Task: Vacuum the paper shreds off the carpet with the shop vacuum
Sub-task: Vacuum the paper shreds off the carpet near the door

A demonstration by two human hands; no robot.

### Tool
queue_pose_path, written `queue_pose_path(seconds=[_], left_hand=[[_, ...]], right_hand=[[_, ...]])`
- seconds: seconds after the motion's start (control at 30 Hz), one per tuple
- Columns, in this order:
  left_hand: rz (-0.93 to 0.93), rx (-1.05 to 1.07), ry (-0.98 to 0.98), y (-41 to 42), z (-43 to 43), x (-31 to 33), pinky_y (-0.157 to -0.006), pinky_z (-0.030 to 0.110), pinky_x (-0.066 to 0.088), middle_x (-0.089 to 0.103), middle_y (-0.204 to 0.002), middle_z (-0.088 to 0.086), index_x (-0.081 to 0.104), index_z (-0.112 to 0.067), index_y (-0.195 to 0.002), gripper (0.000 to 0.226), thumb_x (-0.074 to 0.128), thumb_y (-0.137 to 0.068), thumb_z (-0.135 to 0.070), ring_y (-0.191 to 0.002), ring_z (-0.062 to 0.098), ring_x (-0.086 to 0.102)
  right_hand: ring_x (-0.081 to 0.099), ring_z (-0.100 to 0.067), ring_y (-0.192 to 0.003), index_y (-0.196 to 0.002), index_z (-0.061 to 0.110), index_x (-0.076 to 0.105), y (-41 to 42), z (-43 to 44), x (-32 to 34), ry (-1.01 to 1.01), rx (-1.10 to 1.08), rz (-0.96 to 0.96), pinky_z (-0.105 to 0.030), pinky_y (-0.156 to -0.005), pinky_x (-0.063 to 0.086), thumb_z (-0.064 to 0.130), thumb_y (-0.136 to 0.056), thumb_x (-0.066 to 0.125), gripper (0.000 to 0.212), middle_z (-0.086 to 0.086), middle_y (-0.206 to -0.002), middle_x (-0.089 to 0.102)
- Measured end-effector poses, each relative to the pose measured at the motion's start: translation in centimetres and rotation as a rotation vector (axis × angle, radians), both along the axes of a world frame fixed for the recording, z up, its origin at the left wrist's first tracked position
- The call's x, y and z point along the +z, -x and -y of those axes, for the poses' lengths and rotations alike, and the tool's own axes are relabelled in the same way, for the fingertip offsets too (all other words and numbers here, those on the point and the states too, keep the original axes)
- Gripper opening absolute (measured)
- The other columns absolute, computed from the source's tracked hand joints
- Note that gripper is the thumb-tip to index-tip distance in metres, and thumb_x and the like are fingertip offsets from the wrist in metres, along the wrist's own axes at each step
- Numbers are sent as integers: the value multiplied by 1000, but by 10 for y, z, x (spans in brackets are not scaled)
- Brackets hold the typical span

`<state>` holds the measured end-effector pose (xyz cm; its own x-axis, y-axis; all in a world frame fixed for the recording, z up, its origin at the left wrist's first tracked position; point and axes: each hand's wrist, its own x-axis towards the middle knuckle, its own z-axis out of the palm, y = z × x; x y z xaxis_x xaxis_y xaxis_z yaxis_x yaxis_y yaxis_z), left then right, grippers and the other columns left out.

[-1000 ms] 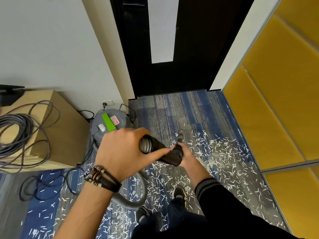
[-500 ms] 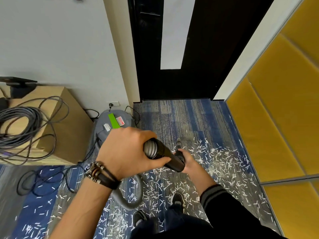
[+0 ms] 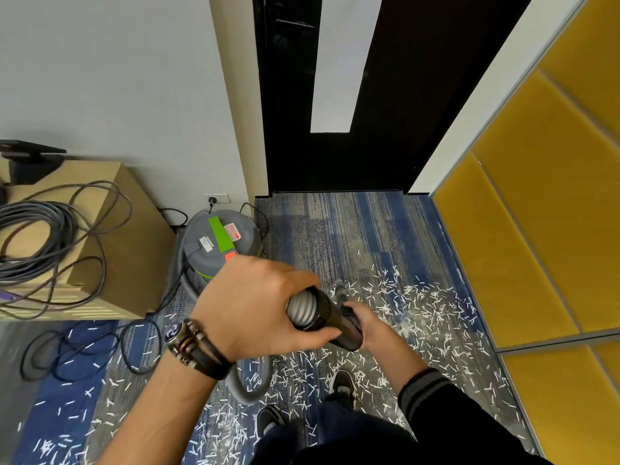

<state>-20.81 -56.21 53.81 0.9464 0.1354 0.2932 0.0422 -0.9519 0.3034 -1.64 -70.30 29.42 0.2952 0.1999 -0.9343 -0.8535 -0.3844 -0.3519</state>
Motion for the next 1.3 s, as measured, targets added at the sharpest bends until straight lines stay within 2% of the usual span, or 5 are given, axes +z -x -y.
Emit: queue_pose_path(seconds=[0.3,0.83,1.1,1.2,1.3], left_hand=[[-9,-54,45,-9,-9,6,-53,31,53,69,-67,-15,75,-33,-85,52,63,-77,-83,-59,9,66],[-36,-43,69,-100,7,-25,-58,31,57,71,-79,-15,76,-30,-96,49,72,-77,-75,-66,10,69],[-89,-40,75,-159,28,-51,-55,27,52,68,-77,-13,75,-31,-96,46,74,-75,-72,-65,14,68],[-62,-42,98,-176,36,-46,-56,24,50,68,-77,-15,77,-32,-96,44,76,-74,-71,-65,11,67],[-65,-59,123,-187,41,-41,-57,26,52,69,-76,-15,77,-32,-95,44,76,-75,-71,-65,8,66]], right_hand=[[59,-26,-63,-106,7,52,3,-1,-7,-47,-11,-62,-31,-54,57,36,-102,40,32,-13,-71,58],[57,-22,-50,-96,3,46,-132,2,-24,-251,-332,-137,-30,-49,54,29,-98,50,26,-12,-61,56],[65,-35,-93,-115,4,45,-181,15,-66,-297,-464,-261,-47,-87,56,15,-87,69,39,-31,-102,57],[63,-20,-61,-95,7,47,-192,23,-83,-333,-472,-249,-33,-58,57,-2,-58,83,53,-12,-73,59],[59,-16,-61,-95,10,46,-212,37,-105,-303,-403,-192,-30,-60,54,5,-74,70,32,-6,-70,59]])
